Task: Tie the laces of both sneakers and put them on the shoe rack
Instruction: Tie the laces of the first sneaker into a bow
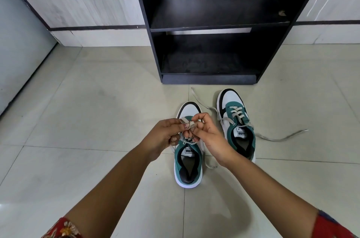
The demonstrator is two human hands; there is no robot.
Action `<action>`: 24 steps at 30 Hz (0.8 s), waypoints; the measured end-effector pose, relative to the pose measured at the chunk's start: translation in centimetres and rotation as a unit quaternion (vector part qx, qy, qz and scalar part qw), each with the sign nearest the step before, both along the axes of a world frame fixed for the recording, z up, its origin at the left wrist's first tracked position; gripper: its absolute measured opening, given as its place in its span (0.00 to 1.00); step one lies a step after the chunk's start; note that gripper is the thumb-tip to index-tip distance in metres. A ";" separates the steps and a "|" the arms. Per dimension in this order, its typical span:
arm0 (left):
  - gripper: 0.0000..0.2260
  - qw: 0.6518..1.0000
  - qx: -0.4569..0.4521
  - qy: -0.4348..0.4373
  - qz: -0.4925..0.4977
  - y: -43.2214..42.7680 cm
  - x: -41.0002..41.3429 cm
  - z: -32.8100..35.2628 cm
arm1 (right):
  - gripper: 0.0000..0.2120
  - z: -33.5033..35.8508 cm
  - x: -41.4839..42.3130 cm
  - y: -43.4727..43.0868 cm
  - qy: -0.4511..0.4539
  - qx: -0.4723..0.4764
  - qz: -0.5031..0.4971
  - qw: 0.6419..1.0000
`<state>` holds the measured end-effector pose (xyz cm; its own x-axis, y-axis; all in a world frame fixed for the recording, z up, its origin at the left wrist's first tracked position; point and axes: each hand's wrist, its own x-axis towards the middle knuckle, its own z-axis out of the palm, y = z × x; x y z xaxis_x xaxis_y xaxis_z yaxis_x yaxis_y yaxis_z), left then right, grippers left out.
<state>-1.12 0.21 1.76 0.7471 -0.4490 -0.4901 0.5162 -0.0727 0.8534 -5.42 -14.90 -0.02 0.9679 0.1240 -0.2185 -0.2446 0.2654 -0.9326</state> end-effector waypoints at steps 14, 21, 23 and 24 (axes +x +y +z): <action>0.07 0.802 0.373 -0.462 -0.072 1.0 -0.7 -0.4 | 0.06 -0.5 0.8 -0.1 0.111 0.041 -0.036 0.992; 0.09 0.543 0.375 -0.728 -0.186 0.9 0.0 -1.0 | 0.09 -1.3 1.5 -0.3 0.176 0.063 0.000 0.982; 0.11 0.583 0.404 -0.682 -0.181 0.5 -0.1 -0.7 | 0.11 -1.3 1.5 -0.3 0.185 0.078 -0.027 0.979; 0.10 0.651 0.413 -0.615 -0.164 0.2 -0.3 -0.4 | 0.12 -1.3 1.5 -0.3 0.186 0.084 -0.040 0.978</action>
<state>-1.40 0.43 1.40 0.7331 -0.6458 0.2133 -0.6800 -0.7038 0.2059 -3.97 -15.17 -1.36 0.8338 0.1164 -0.5396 -0.5305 0.4395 -0.7249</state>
